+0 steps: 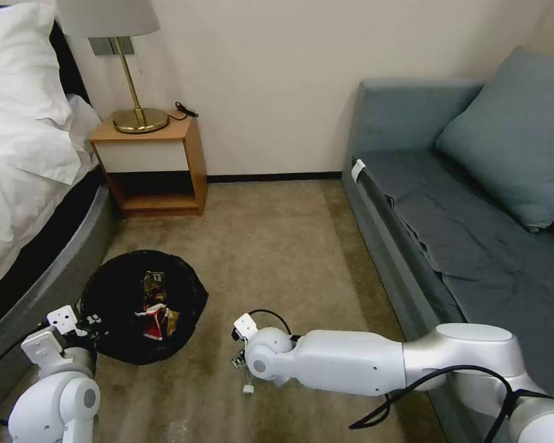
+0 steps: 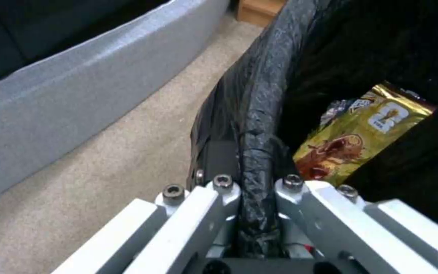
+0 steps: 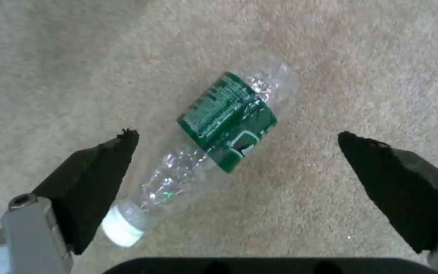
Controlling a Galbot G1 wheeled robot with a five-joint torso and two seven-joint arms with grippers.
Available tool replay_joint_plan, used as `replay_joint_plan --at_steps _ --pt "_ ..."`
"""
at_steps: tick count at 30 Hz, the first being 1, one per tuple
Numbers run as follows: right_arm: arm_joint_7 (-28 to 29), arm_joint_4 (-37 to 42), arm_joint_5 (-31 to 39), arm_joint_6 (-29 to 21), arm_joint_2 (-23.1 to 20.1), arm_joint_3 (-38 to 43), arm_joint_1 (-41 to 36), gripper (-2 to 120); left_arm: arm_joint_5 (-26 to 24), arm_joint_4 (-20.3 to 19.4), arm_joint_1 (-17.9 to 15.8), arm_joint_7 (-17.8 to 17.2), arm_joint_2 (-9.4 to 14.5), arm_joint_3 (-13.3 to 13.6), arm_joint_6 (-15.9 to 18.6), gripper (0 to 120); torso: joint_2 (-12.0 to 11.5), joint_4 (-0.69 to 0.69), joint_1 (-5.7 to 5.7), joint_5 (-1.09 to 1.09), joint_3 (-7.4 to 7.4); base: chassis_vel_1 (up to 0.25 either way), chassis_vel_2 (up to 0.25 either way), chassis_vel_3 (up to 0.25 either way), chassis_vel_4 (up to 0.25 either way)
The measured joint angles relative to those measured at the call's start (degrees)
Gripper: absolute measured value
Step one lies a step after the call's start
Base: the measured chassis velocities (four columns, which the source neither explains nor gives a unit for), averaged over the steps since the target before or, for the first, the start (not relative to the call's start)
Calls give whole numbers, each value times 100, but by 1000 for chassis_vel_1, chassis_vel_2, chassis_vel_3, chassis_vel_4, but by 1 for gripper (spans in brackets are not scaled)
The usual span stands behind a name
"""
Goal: Pick up the trash bin, then pick up the garbage on the floor and place it into the trash bin.
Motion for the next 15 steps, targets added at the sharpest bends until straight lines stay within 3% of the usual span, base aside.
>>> replay_joint_plan --at_steps 15 --pt "-567 -1079 -474 240 329 -131 -270 100 4 69 5 6 17 12 -25 2 0 0 0 0 0 0 0 0 0"
